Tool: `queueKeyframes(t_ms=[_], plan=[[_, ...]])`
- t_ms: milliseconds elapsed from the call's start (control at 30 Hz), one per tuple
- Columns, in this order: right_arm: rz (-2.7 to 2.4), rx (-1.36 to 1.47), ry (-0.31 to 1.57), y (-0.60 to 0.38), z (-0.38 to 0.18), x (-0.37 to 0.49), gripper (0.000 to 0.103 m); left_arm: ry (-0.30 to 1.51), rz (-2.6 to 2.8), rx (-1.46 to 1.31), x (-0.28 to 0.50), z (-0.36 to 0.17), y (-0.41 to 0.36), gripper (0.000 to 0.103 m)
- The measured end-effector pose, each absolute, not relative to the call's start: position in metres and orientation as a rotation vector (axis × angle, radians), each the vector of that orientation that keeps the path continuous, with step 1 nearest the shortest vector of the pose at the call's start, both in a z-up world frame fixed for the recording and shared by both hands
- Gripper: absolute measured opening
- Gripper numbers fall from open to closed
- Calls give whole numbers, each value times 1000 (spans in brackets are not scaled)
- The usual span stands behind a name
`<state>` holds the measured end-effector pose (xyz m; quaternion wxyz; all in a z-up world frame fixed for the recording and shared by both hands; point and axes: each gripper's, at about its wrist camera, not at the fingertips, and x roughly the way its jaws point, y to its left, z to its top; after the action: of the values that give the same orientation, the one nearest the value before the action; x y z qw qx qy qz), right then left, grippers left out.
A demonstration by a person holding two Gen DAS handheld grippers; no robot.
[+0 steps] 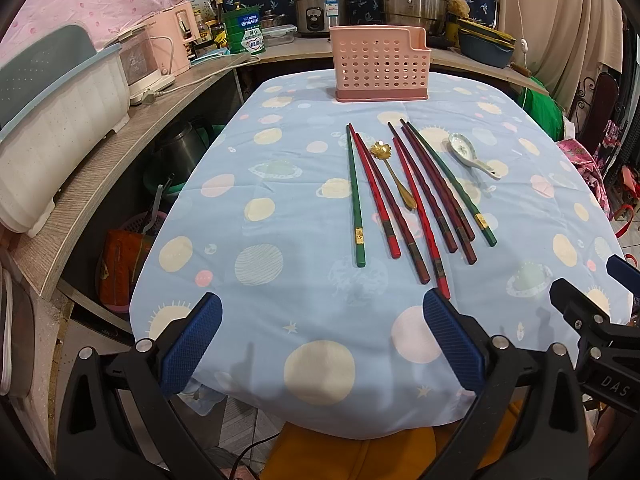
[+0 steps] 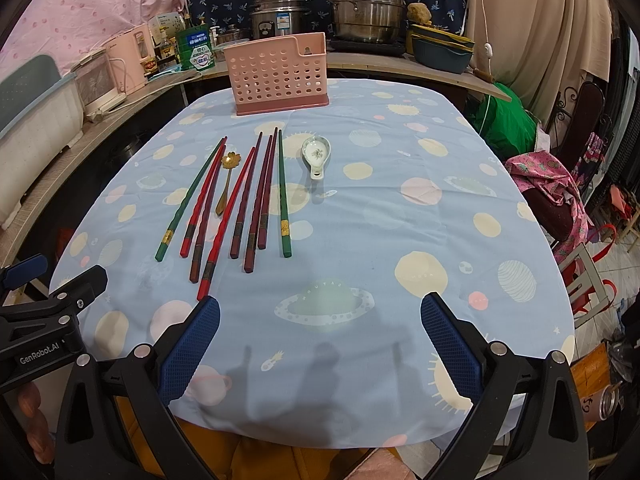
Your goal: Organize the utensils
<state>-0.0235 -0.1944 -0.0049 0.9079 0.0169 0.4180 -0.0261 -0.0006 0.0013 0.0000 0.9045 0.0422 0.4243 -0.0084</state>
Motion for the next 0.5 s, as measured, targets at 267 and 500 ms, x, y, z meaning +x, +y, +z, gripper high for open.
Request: queueKeyframes(t_ms=[267, 500], plan=[[-54, 35, 863, -194, -3, -23, 96, 878, -18, 86, -1, 0, 2, 96], [-54, 38, 864, -196, -4, -25, 96, 883, -22, 80, 0, -1, 2, 96]])
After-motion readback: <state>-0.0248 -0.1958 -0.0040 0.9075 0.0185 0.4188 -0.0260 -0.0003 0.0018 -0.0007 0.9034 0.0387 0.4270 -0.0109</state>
